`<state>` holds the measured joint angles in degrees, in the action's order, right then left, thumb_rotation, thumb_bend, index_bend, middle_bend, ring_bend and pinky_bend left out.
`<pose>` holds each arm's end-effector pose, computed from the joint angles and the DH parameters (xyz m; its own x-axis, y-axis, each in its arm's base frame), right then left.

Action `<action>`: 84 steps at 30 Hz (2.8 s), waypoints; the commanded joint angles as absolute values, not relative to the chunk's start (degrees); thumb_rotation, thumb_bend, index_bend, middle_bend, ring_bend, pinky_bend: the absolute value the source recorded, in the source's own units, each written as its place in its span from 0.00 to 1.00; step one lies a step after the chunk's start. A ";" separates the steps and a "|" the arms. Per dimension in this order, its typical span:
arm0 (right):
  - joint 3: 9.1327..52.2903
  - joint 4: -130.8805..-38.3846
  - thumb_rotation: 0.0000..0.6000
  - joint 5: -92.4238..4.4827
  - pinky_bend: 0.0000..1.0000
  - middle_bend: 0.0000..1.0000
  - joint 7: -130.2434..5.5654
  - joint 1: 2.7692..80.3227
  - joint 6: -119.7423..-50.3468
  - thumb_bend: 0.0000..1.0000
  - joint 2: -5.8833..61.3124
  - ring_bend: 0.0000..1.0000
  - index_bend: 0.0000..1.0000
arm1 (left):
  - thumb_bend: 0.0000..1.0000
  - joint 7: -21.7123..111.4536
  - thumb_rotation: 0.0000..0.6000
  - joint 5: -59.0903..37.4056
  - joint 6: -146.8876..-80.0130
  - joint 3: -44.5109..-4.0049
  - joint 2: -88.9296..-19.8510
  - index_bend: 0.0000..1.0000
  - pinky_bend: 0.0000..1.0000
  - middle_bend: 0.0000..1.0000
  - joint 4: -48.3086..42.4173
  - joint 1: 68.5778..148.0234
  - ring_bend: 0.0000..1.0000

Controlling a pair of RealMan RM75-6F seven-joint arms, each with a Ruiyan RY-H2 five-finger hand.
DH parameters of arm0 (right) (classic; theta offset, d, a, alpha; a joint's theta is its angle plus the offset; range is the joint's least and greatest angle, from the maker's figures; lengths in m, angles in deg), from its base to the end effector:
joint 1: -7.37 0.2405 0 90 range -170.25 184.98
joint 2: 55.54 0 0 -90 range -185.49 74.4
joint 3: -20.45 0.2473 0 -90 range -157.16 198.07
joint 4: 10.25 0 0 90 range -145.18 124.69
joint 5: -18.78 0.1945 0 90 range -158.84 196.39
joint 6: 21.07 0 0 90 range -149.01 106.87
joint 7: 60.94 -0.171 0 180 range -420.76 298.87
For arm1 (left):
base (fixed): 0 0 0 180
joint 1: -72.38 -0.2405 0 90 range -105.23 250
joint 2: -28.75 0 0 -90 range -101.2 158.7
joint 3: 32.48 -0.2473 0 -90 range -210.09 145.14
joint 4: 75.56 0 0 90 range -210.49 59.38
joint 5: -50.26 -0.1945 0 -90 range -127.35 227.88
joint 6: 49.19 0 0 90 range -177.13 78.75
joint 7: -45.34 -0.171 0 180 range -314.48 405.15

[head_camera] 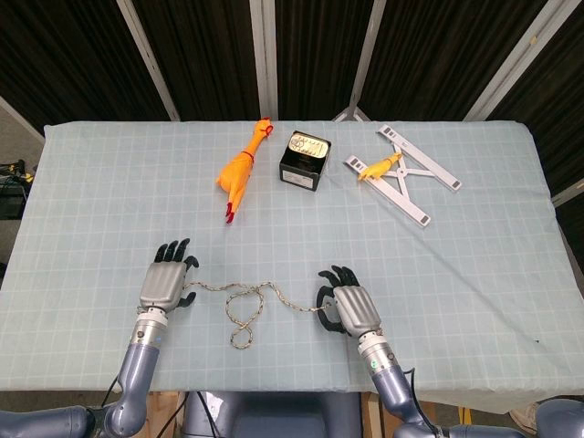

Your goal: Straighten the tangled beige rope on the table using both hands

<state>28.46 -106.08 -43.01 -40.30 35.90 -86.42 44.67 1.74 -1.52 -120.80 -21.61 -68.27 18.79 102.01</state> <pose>-0.1318 -0.2692 -0.0577 0.0746 -0.3987 0.9140 -0.9887 -0.1488 0.0158 -0.1737 0.2982 -0.0247 0.4403 0.2791 0.8534 0.8954 -0.0662 -0.4403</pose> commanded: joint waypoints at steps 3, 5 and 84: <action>28.58 -106.12 1.00 -42.94 0.00 0.20 -40.24 35.96 -86.42 0.49 44.69 0.00 0.62 | 0.33 1.50 1.00 -1.07 -120.77 -22.01 -68.89 0.38 0.00 0.04 19.55 102.70 0.00; 28.58 -106.10 1.00 -42.92 0.00 0.20 -40.18 35.99 -86.38 0.49 44.71 0.00 0.62 | 0.33 1.58 1.00 -0.65 -120.86 -21.93 -69.47 0.39 0.00 0.04 19.66 102.92 0.00; 29.05 -105.64 1.00 -42.37 0.00 0.20 -40.66 35.98 -86.29 0.49 43.52 0.00 0.62 | 0.62 2.41 1.00 1.97 -122.98 -21.91 -71.46 0.59 0.00 0.11 16.27 105.08 0.00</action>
